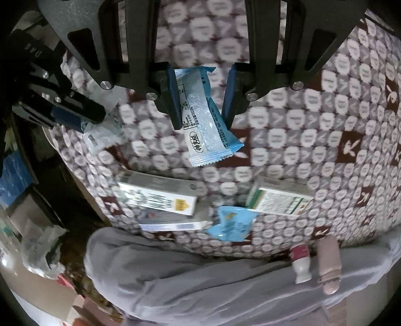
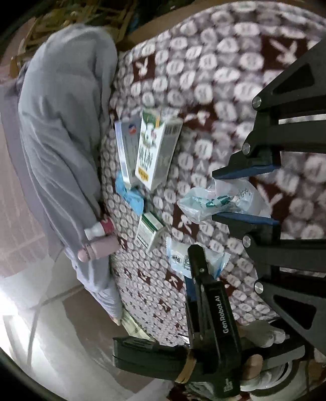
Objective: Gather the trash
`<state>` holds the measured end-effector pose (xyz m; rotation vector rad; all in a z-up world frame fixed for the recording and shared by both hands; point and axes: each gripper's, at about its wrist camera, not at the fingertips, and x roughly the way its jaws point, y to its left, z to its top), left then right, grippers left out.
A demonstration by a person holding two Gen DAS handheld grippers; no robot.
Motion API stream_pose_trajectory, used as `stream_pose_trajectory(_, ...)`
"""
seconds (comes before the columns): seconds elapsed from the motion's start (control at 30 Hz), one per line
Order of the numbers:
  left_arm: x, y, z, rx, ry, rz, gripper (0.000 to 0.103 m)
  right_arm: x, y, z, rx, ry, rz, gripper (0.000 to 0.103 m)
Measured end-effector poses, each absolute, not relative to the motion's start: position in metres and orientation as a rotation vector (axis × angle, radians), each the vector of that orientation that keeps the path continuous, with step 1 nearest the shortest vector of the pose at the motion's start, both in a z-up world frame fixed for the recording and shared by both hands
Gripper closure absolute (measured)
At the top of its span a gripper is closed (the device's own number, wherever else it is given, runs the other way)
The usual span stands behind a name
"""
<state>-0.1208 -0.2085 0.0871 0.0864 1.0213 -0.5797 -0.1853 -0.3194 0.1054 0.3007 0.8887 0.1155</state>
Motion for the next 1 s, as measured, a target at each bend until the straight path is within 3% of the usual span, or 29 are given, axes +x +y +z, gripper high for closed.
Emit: stream_pose_trajectory(1.0,-0.175,-0.312,0.103,0.208,0.963,-0.734,0.074,-0.260,-0.409,0.122,0.397,0.816,-0.079,0.078)
